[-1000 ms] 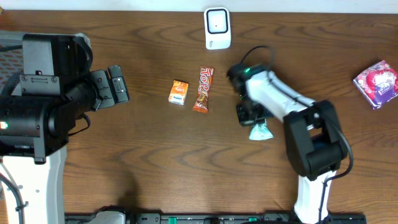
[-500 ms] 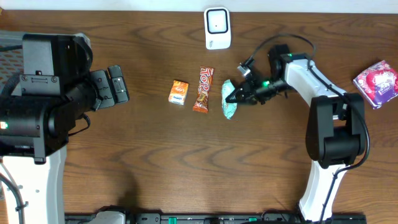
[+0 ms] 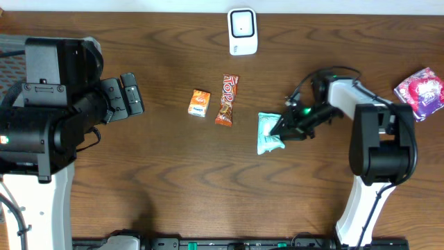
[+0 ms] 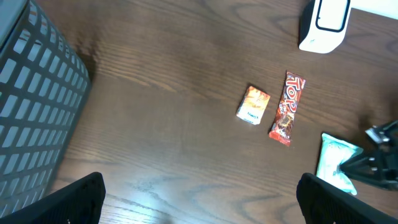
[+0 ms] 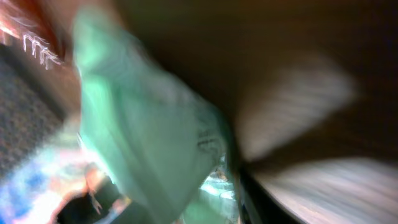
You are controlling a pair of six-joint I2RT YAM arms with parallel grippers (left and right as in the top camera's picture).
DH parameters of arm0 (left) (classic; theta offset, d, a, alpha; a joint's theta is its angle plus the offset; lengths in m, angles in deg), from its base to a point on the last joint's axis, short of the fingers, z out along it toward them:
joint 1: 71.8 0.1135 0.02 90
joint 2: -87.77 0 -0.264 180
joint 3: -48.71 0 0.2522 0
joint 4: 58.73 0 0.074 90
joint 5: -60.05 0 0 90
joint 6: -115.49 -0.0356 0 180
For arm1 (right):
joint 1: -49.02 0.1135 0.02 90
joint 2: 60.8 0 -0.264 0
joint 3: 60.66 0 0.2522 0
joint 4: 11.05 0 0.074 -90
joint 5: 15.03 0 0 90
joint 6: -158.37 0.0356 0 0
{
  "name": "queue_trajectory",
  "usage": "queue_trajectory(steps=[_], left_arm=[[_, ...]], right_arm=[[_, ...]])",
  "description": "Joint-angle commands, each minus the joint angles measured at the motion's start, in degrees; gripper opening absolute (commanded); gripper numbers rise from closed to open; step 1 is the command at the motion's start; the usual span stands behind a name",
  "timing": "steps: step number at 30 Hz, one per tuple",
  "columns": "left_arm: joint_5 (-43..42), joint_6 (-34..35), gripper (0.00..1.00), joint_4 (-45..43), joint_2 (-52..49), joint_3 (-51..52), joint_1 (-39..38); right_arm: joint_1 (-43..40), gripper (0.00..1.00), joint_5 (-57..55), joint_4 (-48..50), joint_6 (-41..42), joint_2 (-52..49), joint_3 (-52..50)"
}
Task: Scan the item barcode
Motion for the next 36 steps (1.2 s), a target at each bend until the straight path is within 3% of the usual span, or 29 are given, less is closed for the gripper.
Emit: queue_trajectory(steps=[1, 9, 20, 22, 24, 28, 30, 36], left_arm=[[0.33, -0.55, 0.98, 0.02, 0.02, -0.15, 0.24], [0.33, -0.55, 0.98, 0.02, 0.02, -0.15, 0.24], [0.33, -0.55, 0.98, 0.02, 0.02, -0.15, 0.24], [0.33, -0.55, 0.98, 0.02, 0.02, -0.15, 0.24], [0.33, -0.55, 0.98, 0.02, 0.02, -0.15, 0.24], [0.33, -0.55, 0.98, 0.02, 0.02, -0.15, 0.24], [0.33, -0.55, 0.98, 0.0, 0.02, -0.15, 0.24], [0.33, -0.55, 0.98, 0.02, 0.02, -0.15, 0.24]], right_arm=[[-1.22, 0.49, -16.85, -5.49, 1.92, -0.17, 8.02], [0.44, 0.7, -17.94, -16.31, -2.78, -0.17, 17.94], [9.01, 0.74, -17.38, -9.49, -2.45, -0.17, 8.94], [10.36, 0.69, -17.35, -7.19, -2.21, -0.17, 6.8], [11.5, 0.57, -17.35, -4.66, -1.31, -0.17, 4.79], [12.48, 0.12, -17.09, -1.31, 1.7, -0.17, 3.19], [12.57, 0.02, -15.69, -0.13, 2.49, -0.15, 3.58], [11.56, 0.01, -7.54, 1.14, 3.65, -0.15, 11.89]])
